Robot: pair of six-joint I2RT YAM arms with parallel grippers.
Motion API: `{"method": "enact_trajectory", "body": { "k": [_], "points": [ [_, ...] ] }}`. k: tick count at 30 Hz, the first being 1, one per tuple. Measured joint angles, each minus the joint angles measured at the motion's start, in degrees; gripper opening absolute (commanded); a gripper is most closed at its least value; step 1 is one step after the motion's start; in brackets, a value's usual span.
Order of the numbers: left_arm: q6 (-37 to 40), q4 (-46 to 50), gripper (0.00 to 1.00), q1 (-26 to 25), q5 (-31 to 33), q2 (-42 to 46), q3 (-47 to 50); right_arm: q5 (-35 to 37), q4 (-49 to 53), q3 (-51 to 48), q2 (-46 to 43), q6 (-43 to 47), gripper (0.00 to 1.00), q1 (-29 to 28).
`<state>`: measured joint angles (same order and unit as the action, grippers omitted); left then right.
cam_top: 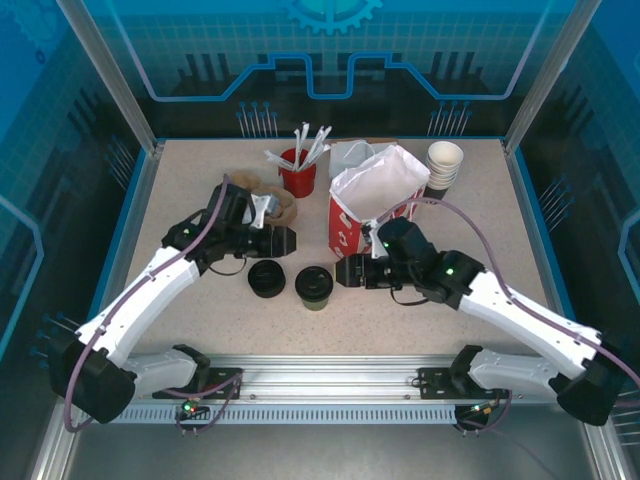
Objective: Pack the takeout coffee
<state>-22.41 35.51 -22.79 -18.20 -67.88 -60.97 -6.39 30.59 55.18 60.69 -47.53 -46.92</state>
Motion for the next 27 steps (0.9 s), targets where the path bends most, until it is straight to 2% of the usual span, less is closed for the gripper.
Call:
{"method": "enact_trajectory", "body": {
  "k": [3,6,11,19,27],
  "points": [
    [-0.2,-1.0,0.61,2.0,1.2,-0.6,-1.2,0.4,3.5,1.0,-4.2,1.6,0.58,0.5],
    [-0.8,-2.2,0.61,3.9,2.6,-2.5,-3.0,0.8,6.6,1.2,-8.2,3.0,0.58,2.3],
    [-1.9,-4.6,0.58,7.1,7.5,-7.4,-6.0,0.2,11.3,0.8,-13.6,5.2,0.58,8.7],
    [-4.0,-6.4,0.57,10.8,15.1,-18.6,-11.0,-4.6,17.2,-3.7,-21.8,8.2,0.57,20.4],
    [-5.8,-4.9,0.54,12.7,19.5,-31.3,-19.0,-8.9,21.0,-7.8,-25.1,10.2,0.59,26.0]
  ]
}}
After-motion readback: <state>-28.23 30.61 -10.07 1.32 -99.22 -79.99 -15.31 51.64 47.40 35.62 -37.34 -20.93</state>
